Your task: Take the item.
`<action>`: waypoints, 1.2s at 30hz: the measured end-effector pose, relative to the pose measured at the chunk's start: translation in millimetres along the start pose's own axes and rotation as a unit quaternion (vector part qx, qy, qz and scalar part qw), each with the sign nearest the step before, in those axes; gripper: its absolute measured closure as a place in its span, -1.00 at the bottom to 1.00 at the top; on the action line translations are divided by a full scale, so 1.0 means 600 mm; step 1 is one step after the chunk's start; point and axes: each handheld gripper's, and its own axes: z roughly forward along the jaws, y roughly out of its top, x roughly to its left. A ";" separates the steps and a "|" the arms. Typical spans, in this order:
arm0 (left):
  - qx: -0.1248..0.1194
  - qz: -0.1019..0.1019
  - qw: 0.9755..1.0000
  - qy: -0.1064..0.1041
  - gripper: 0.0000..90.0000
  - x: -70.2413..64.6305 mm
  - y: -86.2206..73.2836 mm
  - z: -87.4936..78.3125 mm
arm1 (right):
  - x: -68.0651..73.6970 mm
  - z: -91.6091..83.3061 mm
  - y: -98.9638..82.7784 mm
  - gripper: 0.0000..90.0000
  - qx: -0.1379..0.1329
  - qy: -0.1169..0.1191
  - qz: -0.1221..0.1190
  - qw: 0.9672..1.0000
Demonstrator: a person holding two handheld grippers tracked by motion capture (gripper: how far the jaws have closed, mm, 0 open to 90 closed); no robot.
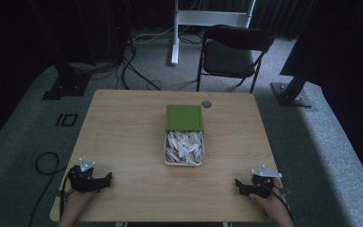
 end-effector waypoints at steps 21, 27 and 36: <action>0.000 0.000 1.000 0.000 -0.99 0.000 0.000 0.000 | -0.001 -0.006 -0.005 -0.74 0.000 -0.003 0.000 1.000; 0.000 0.000 1.000 0.000 -0.99 0.000 0.000 0.000 | -0.003 -0.009 -0.008 -0.74 0.001 -0.005 0.003 1.000; 0.000 0.000 1.000 0.000 -0.99 0.000 0.000 0.000 | -0.002 -0.014 0.001 -0.71 -0.012 0.001 0.006 1.000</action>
